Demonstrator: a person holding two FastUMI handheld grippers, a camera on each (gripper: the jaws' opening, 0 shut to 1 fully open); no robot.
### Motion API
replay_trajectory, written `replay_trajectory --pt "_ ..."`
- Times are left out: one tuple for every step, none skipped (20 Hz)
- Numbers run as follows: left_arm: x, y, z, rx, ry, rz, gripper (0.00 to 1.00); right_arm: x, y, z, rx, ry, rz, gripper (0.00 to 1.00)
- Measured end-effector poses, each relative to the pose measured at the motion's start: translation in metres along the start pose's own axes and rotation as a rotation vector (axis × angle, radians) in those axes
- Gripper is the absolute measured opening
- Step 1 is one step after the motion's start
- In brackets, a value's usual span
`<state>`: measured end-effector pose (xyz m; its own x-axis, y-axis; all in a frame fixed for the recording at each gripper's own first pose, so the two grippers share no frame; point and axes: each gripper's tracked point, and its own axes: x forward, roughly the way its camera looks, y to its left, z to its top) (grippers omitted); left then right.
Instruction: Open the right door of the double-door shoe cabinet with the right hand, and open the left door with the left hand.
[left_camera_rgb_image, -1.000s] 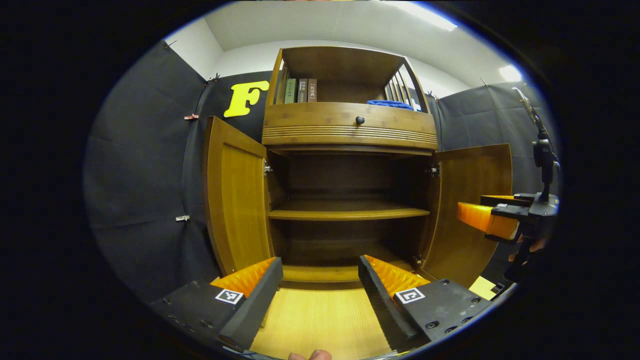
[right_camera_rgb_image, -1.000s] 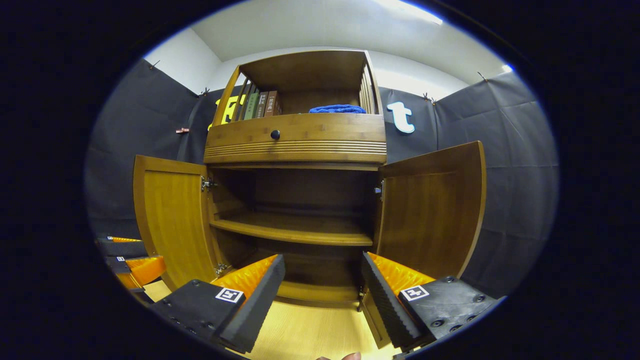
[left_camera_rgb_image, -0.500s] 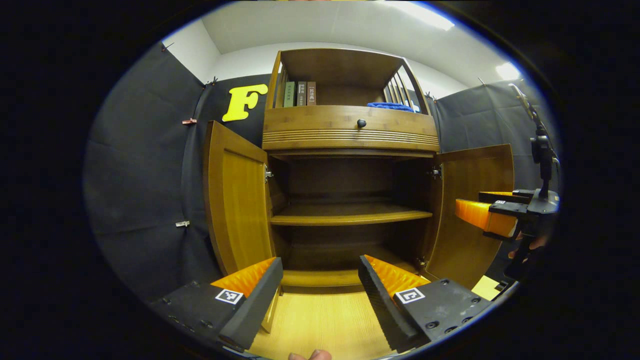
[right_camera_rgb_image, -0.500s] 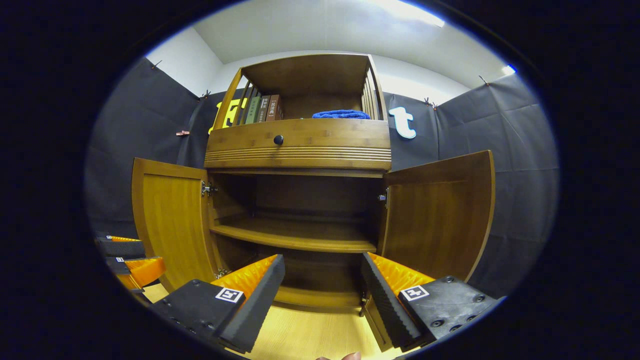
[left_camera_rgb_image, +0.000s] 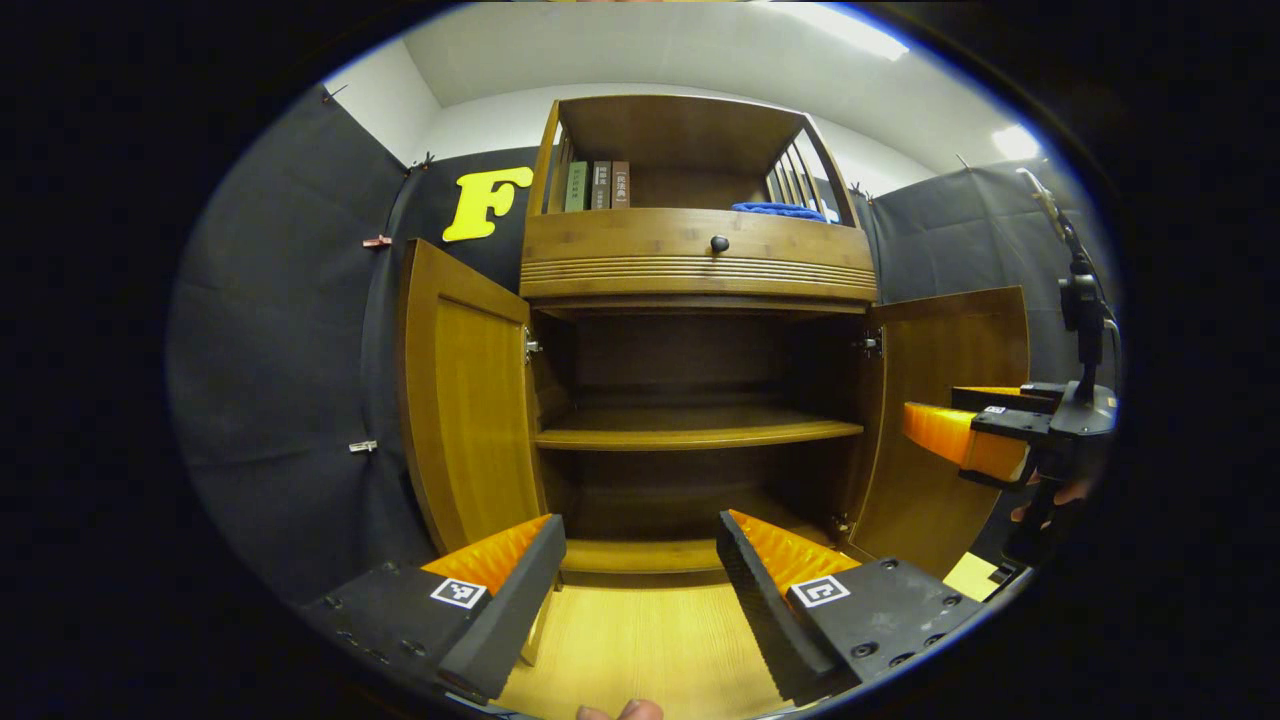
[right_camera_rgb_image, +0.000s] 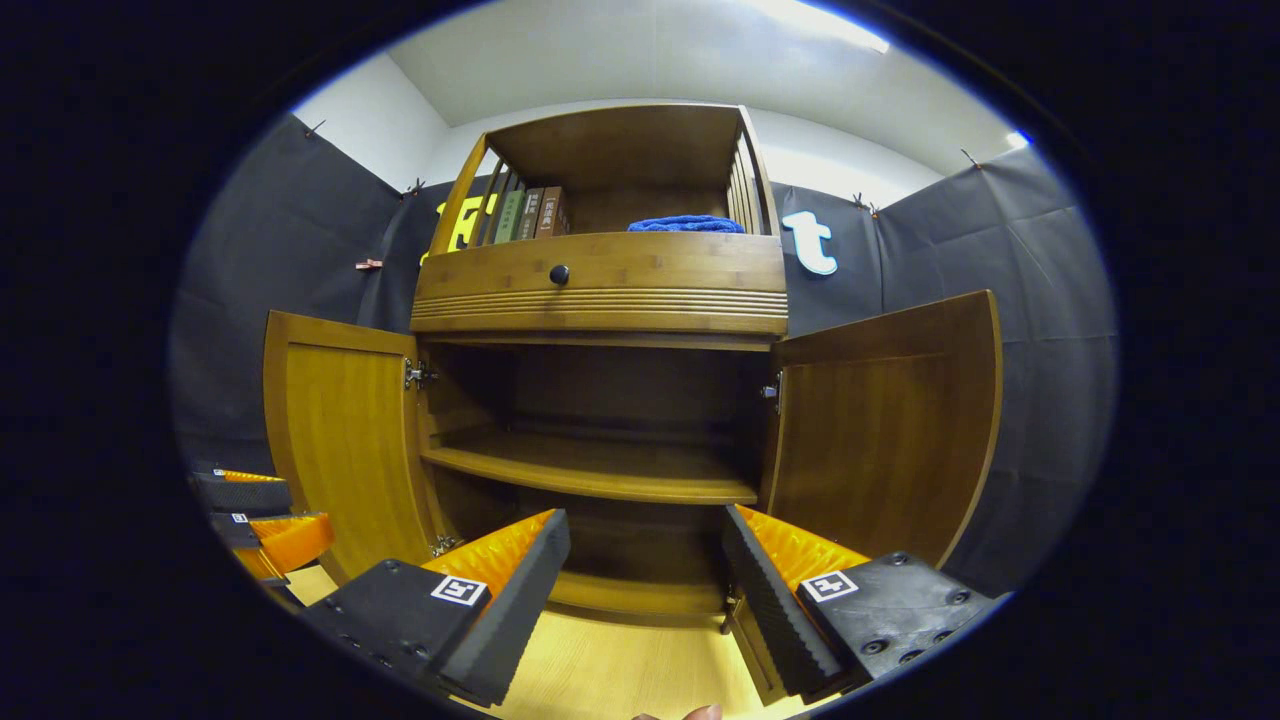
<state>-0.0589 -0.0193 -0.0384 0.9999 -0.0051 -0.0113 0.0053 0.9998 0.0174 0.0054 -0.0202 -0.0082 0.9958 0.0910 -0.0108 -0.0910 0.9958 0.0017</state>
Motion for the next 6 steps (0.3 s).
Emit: replay_trajectory --pt "0.001 -0.002 -0.001 -0.001 0.001 0.002 0.94 0.002 -0.003 -0.001 0.002 0.004 -0.001 0.98" --pt "0.001 -0.004 0.0 -0.003 0.0 0.005 0.94 0.003 -0.005 0.0 0.007 0.007 -0.002 0.96" --pt "0.002 -0.006 0.0 -0.001 0.001 0.008 0.94 0.004 -0.007 0.0 0.013 0.01 0.001 0.96" --pt "0.003 -0.009 0.002 0.001 -0.004 0.01 0.94 0.005 -0.008 0.002 0.014 0.006 0.006 0.98" --pt "0.004 -0.01 0.004 -0.001 -0.004 0.012 0.94 0.006 -0.01 0.003 0.009 0.007 0.01 0.96" --pt "0.005 -0.012 0.003 -0.005 -0.005 0.016 0.96 0.005 -0.012 0.002 0.005 0.01 0.015 0.98"
